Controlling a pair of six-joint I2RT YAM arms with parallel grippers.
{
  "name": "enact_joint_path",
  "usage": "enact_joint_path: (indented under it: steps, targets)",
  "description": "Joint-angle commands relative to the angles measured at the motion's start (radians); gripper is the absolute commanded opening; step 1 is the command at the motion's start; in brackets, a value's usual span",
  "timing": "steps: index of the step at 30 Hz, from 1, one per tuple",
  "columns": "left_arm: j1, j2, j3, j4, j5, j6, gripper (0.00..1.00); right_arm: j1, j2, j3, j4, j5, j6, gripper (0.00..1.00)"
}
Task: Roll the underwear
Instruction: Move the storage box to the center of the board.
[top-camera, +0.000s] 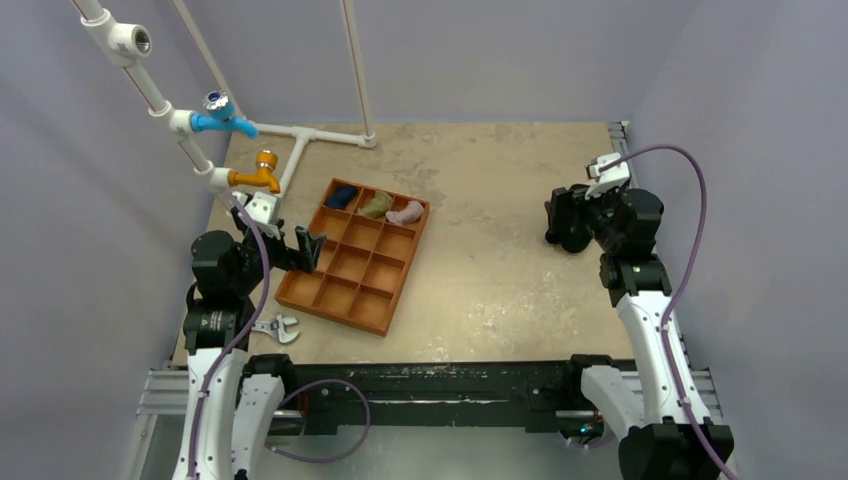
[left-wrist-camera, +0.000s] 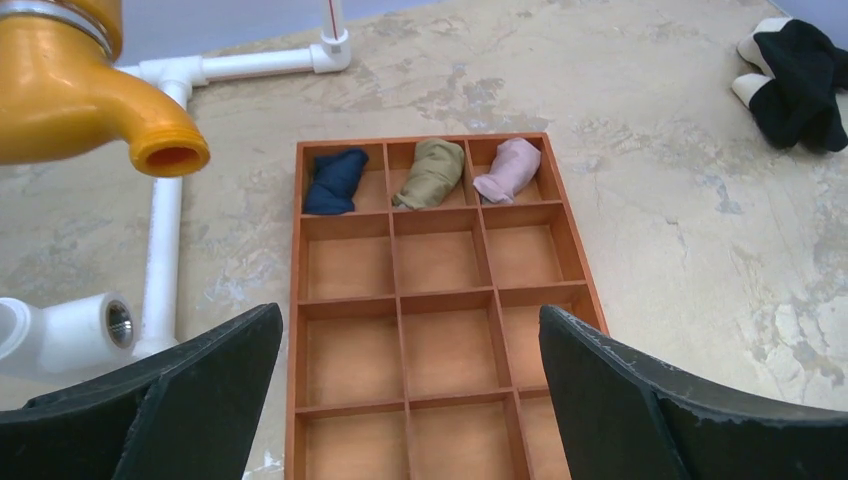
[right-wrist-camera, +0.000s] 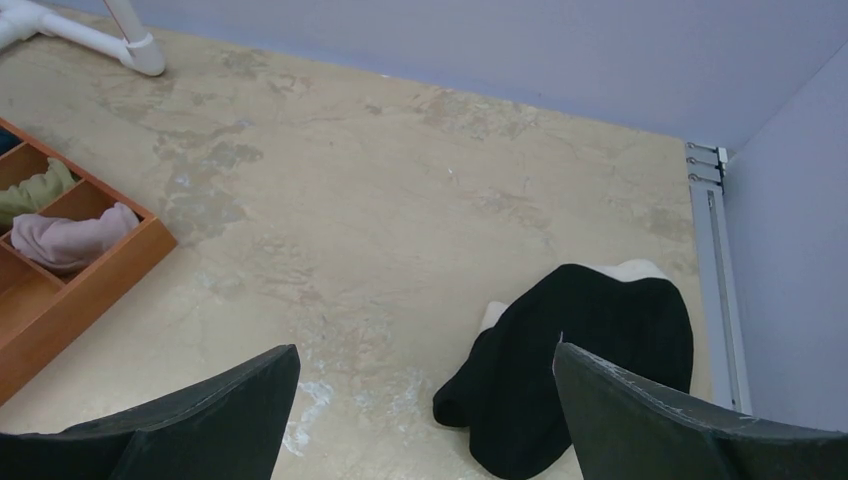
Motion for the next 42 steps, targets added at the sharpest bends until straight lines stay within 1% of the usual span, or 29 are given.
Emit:
enact_joint_path:
  steps: [1,7,14,19,21,24,28,31,36,39,42]
  targets:
    - [0.0,-0.006,-0.014,-0.007,0.032,-0.003,1.0,0.003,-0.024,-0.003,0.007,-0.004,-0.017,0.99]
    - [0.0,-0.023,-0.019,-0.031,0.038,0.004,1.0,0.003,-0.028,-0.002,0.009,0.0,-0.012,0.99]
    - [0.002,-0.023,0.002,-0.069,0.026,0.068,1.0,0.003,-0.035,-0.005,0.007,-0.002,-0.011,0.99]
    - [0.022,0.016,0.054,-0.133,0.015,0.079,1.0,0.003,-0.021,0.003,-0.01,0.004,-0.038,0.99]
    - [0.039,0.035,0.072,-0.157,0.033,0.097,1.0,0.003,0.0,0.008,-0.013,0.018,-0.058,0.99]
    - [0.052,0.055,0.071,-0.174,0.076,0.133,1.0,0.004,0.058,0.032,-0.027,0.088,-0.09,0.99]
    - [0.052,0.069,0.067,-0.173,0.119,0.128,1.0,0.004,0.2,0.08,-0.072,0.169,-0.15,0.99]
    - [0.052,0.071,0.06,-0.171,0.146,0.125,1.0,0.004,0.322,0.103,-0.111,0.195,-0.194,0.91]
    - [0.051,0.068,0.051,-0.156,0.157,0.119,1.0,0.004,0.479,0.111,-0.096,0.225,-0.248,0.84]
    - [0.051,0.069,0.046,-0.151,0.163,0.116,1.0,0.005,0.544,0.129,-0.099,0.225,-0.269,0.79]
    - [0.051,0.073,0.035,-0.139,0.172,0.112,1.0,0.004,0.587,0.138,-0.098,0.225,-0.279,0.77]
